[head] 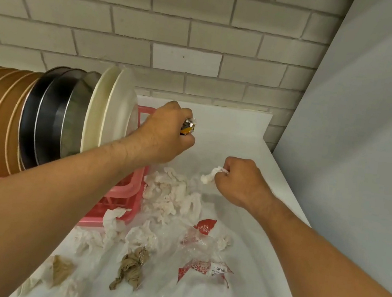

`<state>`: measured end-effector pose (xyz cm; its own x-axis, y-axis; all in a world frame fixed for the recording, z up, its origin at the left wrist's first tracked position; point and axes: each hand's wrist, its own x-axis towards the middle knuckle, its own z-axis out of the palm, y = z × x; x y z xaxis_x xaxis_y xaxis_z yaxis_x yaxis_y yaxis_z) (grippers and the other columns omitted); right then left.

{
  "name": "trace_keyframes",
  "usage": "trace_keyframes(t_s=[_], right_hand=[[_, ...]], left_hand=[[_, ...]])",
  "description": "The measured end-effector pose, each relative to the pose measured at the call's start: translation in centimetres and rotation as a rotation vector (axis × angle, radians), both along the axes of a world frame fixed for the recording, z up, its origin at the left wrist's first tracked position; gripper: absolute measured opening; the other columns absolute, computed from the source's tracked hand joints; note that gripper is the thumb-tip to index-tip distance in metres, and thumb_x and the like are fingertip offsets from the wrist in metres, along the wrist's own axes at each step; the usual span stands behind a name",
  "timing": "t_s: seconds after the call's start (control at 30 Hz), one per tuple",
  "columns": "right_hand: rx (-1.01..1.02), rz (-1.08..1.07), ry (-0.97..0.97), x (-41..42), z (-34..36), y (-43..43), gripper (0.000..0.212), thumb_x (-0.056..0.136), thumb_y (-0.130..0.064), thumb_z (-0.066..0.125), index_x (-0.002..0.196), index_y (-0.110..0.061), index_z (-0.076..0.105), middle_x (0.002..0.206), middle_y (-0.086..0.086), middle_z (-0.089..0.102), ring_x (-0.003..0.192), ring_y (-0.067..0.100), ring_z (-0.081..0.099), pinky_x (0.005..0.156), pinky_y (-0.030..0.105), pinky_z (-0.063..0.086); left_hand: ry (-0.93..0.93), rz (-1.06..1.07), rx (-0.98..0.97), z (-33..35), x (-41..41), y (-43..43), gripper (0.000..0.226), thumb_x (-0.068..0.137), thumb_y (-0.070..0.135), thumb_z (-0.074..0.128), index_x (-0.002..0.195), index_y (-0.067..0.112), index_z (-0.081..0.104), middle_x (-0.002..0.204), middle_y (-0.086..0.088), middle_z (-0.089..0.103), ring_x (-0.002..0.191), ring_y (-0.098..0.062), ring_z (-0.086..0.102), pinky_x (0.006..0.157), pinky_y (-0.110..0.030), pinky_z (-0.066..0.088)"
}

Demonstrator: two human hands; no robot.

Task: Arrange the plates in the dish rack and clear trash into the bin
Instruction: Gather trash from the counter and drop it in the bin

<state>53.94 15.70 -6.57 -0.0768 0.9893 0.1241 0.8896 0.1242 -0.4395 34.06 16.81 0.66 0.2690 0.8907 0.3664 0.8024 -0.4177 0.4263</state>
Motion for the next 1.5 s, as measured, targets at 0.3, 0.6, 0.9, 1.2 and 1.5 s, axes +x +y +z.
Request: trace_keyframes(t_s=[0.3,0.6,0.9,1.2,1.5], right_hand=[[-0.042,-0.010,-0.022,-0.5,-2.4,0.3,0.028,0.085,-0.019,0.056,0.061,-0.004,0.052,0.069,0.006,0.056,0.067,0.024,0.056,0.057,0.028,0.047],[-0.051,0.007,0.104,-1.0,-5.8,1.4,0.029,0.089,0.000,0.037,0.092,-0.017,0.061,0.083,0.001,0.060,0.076,0.020,0.058,0.068,0.030,0.051],[-0.200,0.168,0.025,-5.2,-5.4,7.2,0.048,0.079,-0.069,0.052,0.116,-0.038,0.055,0.108,-0.003,0.060,0.094,0.019,0.059,0.071,0.031,0.043],[-0.277,0.235,-0.007,-6.7,-6.7,9.1,0.019,0.097,-0.033,0.042,0.101,-0.023,0.057,0.101,0.004,0.061,0.081,0.020,0.057,0.066,0.029,0.042],[-0.072,0.125,0.219,-2.8,-3.0,8.6,0.014,0.091,-0.015,0.042,0.097,-0.021,0.054,0.098,0.005,0.061,0.076,0.018,0.056,0.058,0.019,0.038]], left_hand=[[-0.082,0.019,-0.021,-1.4,-1.0,-0.8,0.022,0.088,0.013,0.050,0.077,0.029,0.039,0.066,0.002,0.052,0.057,-0.020,0.051,0.050,-0.025,0.035],[-0.042,0.014,-0.001,-1.9,-1.7,-1.0,0.015,0.096,0.032,0.049,0.102,0.022,0.058,0.081,0.002,0.065,0.070,-0.015,0.060,0.064,-0.028,0.049],[-0.062,0.124,-0.030,-2.5,-1.7,-1.3,0.038,0.092,0.050,0.048,0.064,0.025,0.050,0.056,0.003,0.051,0.050,-0.012,0.048,0.046,-0.022,0.031],[-0.087,0.152,-0.056,-3.3,-2.1,-0.9,0.049,0.092,0.053,0.047,0.055,0.020,0.044,0.048,0.005,0.043,0.041,-0.009,0.039,0.039,-0.014,0.030],[-0.104,0.085,-0.091,-2.4,-1.7,-1.7,0.048,0.091,0.053,0.047,0.057,0.020,0.043,0.049,0.005,0.042,0.041,-0.010,0.039,0.044,-0.023,0.032]])
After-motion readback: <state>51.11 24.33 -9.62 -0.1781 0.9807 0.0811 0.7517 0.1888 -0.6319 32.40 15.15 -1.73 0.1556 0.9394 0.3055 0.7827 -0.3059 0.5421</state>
